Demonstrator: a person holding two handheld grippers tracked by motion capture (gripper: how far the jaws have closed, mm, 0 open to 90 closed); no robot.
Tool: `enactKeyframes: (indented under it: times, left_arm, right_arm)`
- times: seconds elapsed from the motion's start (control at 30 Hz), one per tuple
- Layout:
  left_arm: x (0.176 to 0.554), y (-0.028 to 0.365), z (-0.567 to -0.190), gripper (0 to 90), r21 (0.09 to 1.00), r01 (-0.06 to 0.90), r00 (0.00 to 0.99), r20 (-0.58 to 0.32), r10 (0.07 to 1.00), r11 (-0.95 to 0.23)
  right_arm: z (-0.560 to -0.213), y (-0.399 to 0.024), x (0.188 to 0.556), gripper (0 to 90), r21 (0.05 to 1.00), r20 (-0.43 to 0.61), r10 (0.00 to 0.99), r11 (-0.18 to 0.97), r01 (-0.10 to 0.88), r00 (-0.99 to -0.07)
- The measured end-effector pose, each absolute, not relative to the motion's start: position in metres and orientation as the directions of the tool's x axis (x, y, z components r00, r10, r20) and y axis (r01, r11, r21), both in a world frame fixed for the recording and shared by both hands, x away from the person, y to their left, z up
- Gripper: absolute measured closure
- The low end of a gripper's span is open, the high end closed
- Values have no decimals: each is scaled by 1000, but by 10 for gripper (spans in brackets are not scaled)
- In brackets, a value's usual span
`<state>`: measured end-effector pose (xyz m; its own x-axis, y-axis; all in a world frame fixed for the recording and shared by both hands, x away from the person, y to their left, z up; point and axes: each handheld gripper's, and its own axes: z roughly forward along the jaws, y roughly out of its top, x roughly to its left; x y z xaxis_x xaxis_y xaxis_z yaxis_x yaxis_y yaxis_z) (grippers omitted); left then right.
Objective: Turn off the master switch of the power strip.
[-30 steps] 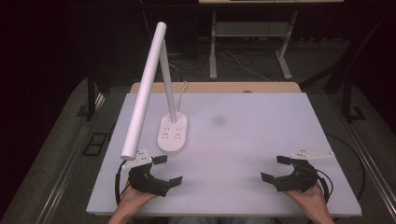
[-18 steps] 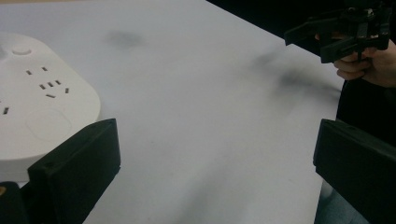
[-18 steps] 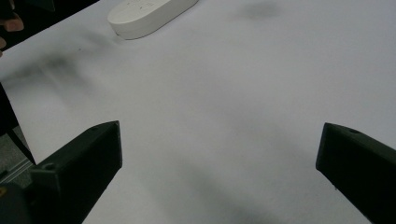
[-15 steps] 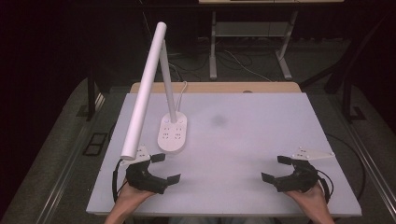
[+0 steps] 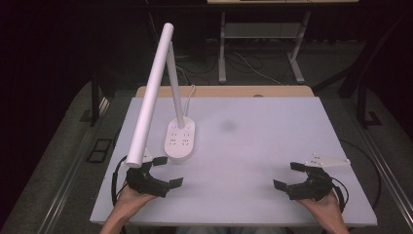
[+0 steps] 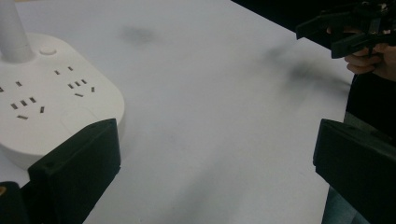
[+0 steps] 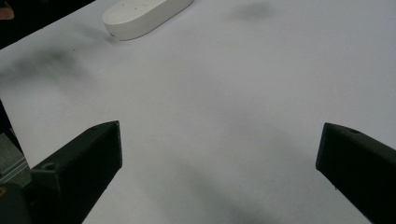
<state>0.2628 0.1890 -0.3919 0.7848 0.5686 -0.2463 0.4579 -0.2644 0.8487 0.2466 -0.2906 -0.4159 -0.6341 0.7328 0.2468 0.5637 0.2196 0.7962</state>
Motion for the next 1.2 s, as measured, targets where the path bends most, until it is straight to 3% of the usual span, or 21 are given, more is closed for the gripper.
enactKeyframes:
  times: [1.2]
  left_arm:
    - [308, 207, -365, 5, 829, 485, 749, -229, 622, -278]
  right_arm:
    - [-417, -291, 246, 0, 793, 245, 732, 227, 566, -636]
